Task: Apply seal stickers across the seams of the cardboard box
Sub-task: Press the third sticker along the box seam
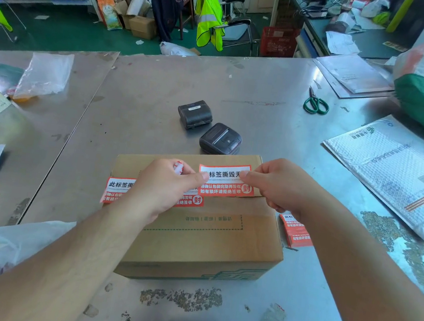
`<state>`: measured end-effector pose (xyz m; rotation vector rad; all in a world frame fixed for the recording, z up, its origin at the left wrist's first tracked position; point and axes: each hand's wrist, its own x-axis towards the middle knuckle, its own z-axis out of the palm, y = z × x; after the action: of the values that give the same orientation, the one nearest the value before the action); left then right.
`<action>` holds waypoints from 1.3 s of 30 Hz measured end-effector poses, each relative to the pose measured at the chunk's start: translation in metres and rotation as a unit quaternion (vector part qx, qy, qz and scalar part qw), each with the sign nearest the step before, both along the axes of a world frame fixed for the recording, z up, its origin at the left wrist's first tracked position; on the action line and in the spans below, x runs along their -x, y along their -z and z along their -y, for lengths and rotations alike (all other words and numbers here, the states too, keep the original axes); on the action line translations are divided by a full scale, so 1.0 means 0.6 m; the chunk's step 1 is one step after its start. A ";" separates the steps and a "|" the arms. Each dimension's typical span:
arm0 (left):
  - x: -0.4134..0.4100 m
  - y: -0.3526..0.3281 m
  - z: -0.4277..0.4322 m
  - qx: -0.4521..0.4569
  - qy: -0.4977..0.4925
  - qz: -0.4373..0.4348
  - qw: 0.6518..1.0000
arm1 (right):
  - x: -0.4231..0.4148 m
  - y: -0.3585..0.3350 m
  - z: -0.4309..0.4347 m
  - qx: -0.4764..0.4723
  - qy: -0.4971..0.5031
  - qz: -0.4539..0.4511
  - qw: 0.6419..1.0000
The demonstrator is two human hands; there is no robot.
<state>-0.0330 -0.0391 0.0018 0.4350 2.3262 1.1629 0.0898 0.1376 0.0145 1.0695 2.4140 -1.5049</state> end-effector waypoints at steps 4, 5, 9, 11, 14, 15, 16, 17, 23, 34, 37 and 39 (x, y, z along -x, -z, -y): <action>0.000 -0.001 -0.004 0.062 0.028 -0.040 0.997 | 0.002 -0.002 0.008 -0.102 -0.022 0.037 0.994; 0.001 -0.002 -0.006 0.077 0.032 -0.054 0.995 | 0.004 -0.002 0.010 -0.125 -0.033 0.046 0.991; 0.003 -0.005 -0.012 0.132 0.049 -0.086 0.986 | 0.008 0.003 0.016 -0.178 -0.064 0.080 0.979; 0.002 -0.006 -0.014 0.147 0.057 -0.089 0.983 | 0.009 0.006 0.020 -0.192 -0.065 0.084 0.976; 0.001 -0.006 -0.015 0.160 0.067 -0.093 0.980 | 0.007 0.008 0.024 -0.199 -0.058 0.082 0.975; 0.001 -0.006 -0.015 0.164 0.069 -0.096 0.979 | 0.007 0.010 0.024 -0.200 -0.057 0.083 0.975; 0.001 -0.005 -0.016 0.166 0.071 -0.098 0.979 | 0.007 0.012 0.025 -0.200 -0.056 0.082 0.975; 0.001 -0.004 -0.015 0.168 0.073 -0.099 0.978 | 0.006 0.013 0.025 -0.198 -0.055 0.082 0.975; 0.001 -0.002 -0.021 0.186 0.079 -0.109 0.973 | 0.007 0.017 0.026 -0.197 -0.044 0.077 0.977; 0.001 0.004 -0.025 0.210 0.089 -0.129 0.965 | 0.012 0.027 0.024 -0.215 -0.033 0.086 0.972; 0.001 0.004 -0.026 0.213 0.092 -0.131 0.964 | 0.012 0.027 0.024 -0.216 -0.033 0.087 0.972; 0.001 0.005 -0.027 0.216 0.093 -0.131 0.963 | 0.012 0.027 0.024 -0.215 -0.033 0.089 0.972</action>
<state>-0.0336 -0.0227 -0.0012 0.6569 2.6029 0.5101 0.0824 0.1233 -0.0017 1.1197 2.6756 -0.8384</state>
